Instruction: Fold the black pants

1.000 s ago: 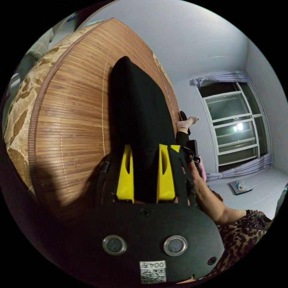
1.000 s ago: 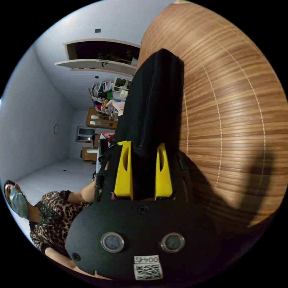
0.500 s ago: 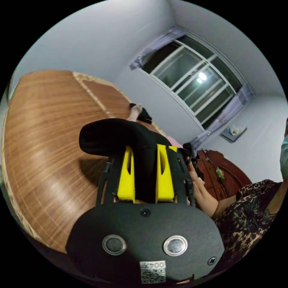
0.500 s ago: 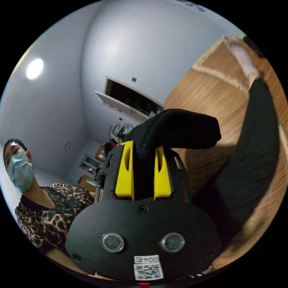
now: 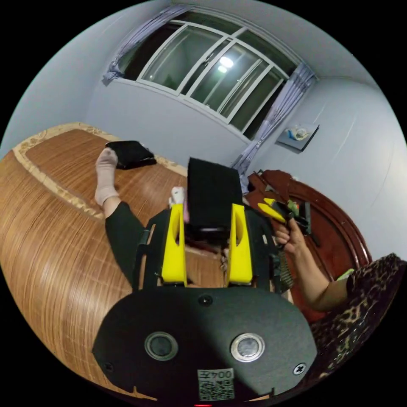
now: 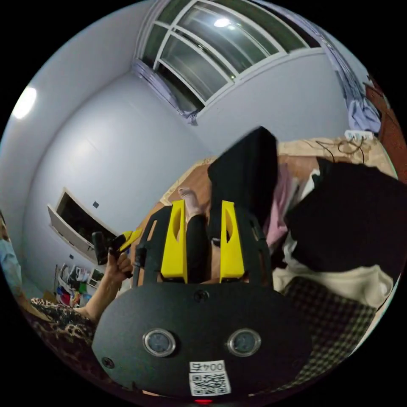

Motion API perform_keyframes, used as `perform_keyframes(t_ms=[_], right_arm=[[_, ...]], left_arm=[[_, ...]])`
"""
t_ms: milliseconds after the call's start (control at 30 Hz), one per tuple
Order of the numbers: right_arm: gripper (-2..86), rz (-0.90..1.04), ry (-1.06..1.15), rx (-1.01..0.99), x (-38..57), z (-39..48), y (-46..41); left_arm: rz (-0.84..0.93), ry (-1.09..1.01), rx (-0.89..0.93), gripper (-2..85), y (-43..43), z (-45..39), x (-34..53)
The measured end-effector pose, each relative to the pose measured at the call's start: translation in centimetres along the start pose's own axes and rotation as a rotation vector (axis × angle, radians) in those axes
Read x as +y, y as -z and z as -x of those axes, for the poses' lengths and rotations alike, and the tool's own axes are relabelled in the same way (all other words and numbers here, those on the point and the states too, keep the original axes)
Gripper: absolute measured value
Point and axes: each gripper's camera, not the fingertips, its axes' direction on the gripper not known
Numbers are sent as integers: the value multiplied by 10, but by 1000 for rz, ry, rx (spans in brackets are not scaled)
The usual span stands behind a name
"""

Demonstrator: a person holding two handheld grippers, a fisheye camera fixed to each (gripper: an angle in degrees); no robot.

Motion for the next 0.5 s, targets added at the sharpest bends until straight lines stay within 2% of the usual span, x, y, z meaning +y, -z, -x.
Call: perform_keyframes(t_ms=[67,167,300,400,500], right_arm=[[95,75,7,-39,32,0,-10],[57,261,21,-234,86,26,-53],[48,506,108,-477,163,110,-120],[60,596,228,-541,211,170,-144],[65,596,377,-484,252,202,-152]], left_arm=[[37,12,-79,108,3,16,46],[114,46,-213,56,17,42,127],[212,190,-337,21,44,67,228],[278,252,-513,15,58,74,282],[347,276,-652,12,54,83,322]])
